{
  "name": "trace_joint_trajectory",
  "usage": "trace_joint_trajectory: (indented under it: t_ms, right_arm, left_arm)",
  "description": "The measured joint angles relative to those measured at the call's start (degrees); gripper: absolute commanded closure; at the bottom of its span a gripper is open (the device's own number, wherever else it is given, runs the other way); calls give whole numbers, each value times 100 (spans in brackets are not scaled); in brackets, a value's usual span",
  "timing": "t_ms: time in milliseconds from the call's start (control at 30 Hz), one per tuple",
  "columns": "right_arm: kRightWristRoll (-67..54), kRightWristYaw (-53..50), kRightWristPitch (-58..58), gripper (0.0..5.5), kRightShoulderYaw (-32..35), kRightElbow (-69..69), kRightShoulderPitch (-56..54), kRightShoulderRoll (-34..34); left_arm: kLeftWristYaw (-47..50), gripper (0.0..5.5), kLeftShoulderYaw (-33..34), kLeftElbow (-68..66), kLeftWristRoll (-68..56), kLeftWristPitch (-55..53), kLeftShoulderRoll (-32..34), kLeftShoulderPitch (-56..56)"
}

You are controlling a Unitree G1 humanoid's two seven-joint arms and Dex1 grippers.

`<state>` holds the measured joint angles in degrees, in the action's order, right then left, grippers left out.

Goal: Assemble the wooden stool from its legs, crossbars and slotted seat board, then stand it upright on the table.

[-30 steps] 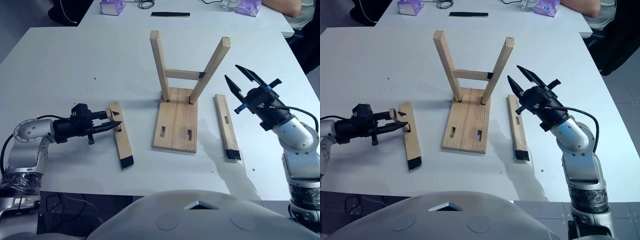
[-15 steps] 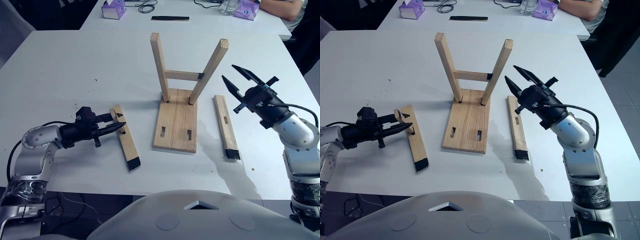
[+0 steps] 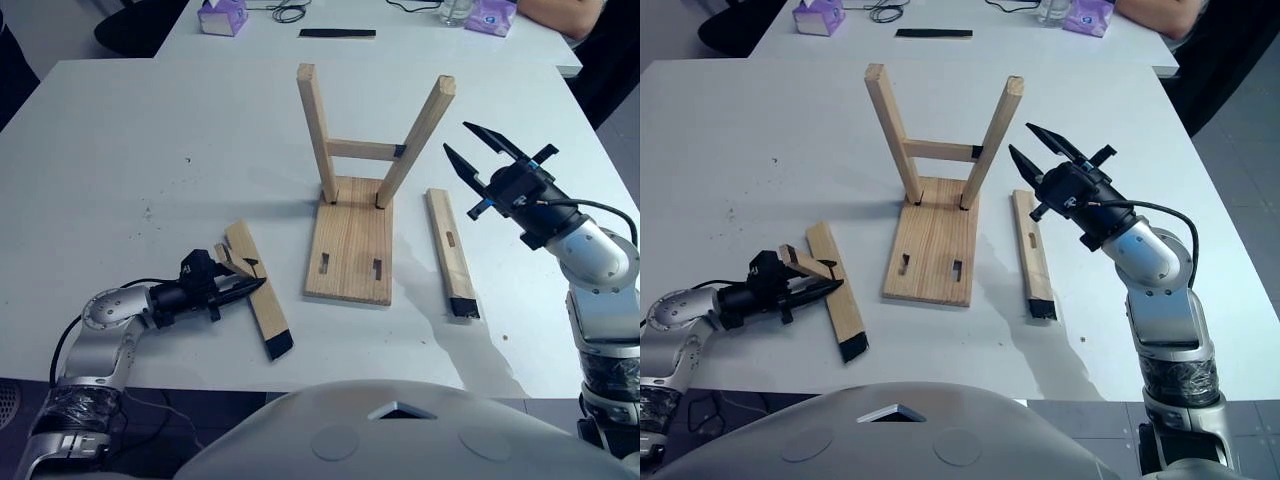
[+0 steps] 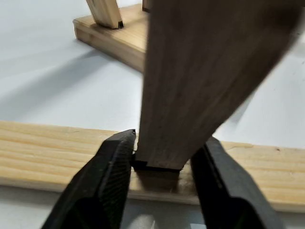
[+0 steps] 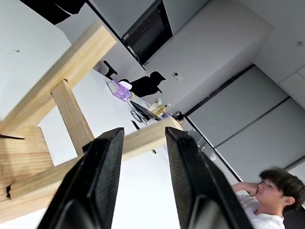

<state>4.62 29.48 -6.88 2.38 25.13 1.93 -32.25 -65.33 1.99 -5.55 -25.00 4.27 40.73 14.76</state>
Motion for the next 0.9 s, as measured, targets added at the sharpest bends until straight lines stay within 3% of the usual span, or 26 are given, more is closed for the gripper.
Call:
trace_joint_trajectory:
  t_ms: [167,333,700,900]
  right_arm:
    - [0,0,-18,392,0,-29,-24,0]
    - [-1,1,-83,392,3,-95,-72,-1]
    - [89,-79,-212,392,1,-154,-87,8]
    - [142,-114,-230,392,-25,-175,-116,26]
  left_arm:
    - [243,216,82,-388,209,563,-274,-173]
    - [398,216,313,220,-150,361,-471,-194]
    - [1085,216,1099,2765,-2023,-1370,-284,-727]
    - [1496,298,1373,2869,-2597,-2045,-264,-1197]
